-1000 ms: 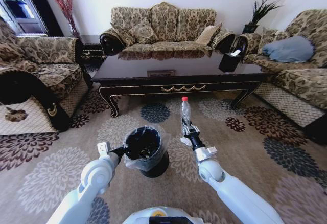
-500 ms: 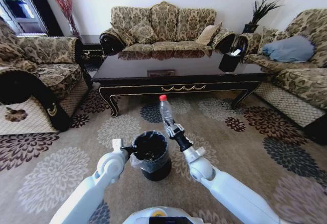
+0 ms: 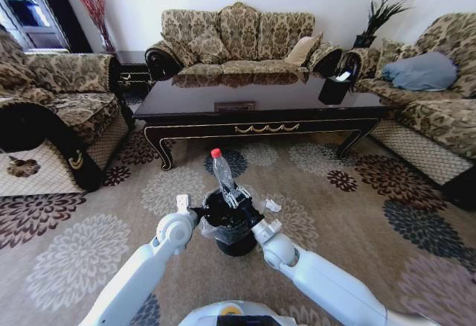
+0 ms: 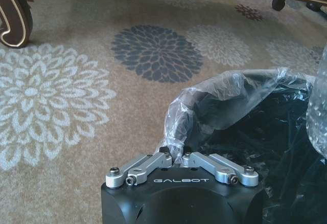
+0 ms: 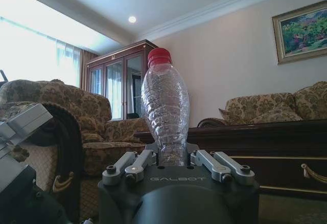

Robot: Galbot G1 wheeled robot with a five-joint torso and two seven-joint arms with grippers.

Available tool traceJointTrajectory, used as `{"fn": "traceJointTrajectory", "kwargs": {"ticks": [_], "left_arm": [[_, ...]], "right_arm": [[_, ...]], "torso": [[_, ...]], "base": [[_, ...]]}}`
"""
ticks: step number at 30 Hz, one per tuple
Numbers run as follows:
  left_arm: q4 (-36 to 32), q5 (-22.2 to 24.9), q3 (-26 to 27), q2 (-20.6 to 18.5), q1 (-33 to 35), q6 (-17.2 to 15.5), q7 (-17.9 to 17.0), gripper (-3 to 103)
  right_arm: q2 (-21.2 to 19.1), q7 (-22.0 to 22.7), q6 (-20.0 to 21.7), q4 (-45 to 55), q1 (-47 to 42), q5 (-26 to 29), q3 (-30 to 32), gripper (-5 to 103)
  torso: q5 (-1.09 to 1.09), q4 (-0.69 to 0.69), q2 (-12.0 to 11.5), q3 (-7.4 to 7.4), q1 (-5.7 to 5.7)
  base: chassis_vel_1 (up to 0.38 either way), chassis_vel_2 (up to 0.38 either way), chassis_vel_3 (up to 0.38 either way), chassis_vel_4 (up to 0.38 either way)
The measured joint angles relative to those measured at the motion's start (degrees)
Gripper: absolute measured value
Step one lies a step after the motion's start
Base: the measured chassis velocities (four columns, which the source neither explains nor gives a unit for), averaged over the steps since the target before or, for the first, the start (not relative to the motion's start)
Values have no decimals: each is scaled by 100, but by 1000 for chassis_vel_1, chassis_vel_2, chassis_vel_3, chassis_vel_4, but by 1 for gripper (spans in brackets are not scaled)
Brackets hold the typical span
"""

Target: Move to the front of the table and pick up the trash from the floor, then place it into the trash bin.

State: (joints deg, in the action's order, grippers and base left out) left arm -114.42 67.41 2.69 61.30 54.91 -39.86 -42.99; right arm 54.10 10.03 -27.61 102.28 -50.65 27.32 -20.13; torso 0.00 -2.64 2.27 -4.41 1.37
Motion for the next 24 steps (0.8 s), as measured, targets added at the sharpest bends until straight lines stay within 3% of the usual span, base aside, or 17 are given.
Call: {"fn": "traceJointTrajectory", "kwargs": {"ticks": [1,3,14,17,19,21,24], "left_arm": [[0,2,4,-5,-1,1,0,3],[0,4,12,-9,-1,1,0,3],[-77,23,136,-56,63,9,-1,3],[-103,23,155,-64,84,9,-1,3],[-148,23,191,-75,130,9,-2,3],[-168,22,206,-79,151,9,-2,3],[-227,5,285,-103,237,11,-2,3]], "right_arm": [[-5,1,0,-6,0,2,10,21],[-15,4,0,-9,2,5,19,25],[-91,25,0,35,-111,29,144,68],[-98,25,0,43,-134,27,158,73],[-114,28,1,66,-165,26,190,89],[-123,31,2,73,-174,26,203,89],[-149,62,9,85,-211,29,338,99]], "torso": [[0,0,0,0,0],[0,1,0,0,0],[0,1,0,0,0],[0,1,0,0,0],[0,0,0,0,0],[0,0,0,0,0],[0,0,1,0,0]], "base": [[0,0,0,0],[0,0,0,0],[0,0,0,0],[0,0,0,0],[0,0,0,0],[0,0,0,0],[0,0,0,0]]}}
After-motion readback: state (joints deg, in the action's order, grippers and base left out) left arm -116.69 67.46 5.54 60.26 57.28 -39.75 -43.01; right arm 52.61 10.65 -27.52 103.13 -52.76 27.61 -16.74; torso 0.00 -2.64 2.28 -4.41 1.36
